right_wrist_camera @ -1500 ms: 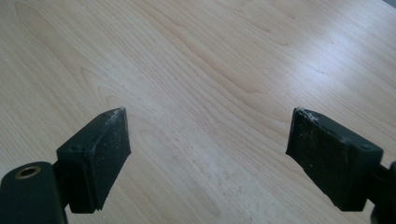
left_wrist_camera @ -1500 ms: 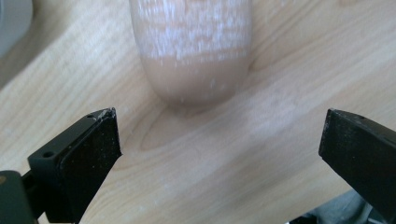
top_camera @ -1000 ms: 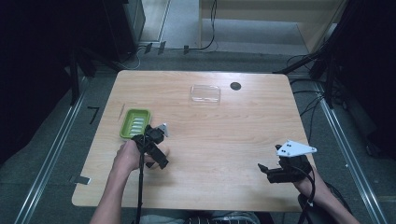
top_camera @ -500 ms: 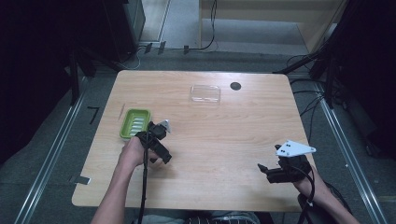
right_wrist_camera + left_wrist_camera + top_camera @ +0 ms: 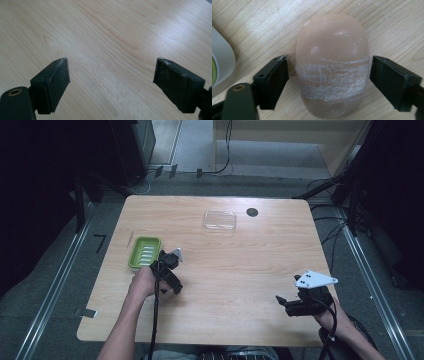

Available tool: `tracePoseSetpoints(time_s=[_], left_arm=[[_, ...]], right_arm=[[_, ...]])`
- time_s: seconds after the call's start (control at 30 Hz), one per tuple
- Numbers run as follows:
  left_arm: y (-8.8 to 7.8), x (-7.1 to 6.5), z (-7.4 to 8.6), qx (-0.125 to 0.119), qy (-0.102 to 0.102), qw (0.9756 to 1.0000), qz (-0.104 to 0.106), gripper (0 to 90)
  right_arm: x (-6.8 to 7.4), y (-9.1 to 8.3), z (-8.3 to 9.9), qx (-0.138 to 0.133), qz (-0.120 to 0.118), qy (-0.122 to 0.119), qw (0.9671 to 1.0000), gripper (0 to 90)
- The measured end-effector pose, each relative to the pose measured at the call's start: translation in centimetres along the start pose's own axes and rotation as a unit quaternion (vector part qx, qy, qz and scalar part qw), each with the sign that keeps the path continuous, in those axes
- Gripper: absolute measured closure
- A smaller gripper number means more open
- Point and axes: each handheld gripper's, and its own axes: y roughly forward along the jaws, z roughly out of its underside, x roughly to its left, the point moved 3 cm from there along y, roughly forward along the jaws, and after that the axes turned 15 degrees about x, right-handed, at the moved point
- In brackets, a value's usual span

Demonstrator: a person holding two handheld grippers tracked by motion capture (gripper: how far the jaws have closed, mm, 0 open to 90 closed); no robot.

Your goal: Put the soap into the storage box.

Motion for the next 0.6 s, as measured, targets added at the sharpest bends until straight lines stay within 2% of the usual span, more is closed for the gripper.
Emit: tracePoseSetpoints(time_s=[0.43,0.6], left_arm=[[-0.06,-0.09,0.23,-0.005,-0.003,0.9999,-0.009,32.6],[-0.05,-0.25,0.26,-0.002,-0.005,0.9999,-0.012,33.5]], right_arm=[[0.10,-0.02,-0.09,0.000,0.001,-0.001,1.0000,13.4],[0.08,-0.05,0.00,-0.001,0.003,-0.001,1.0000,13.4]])
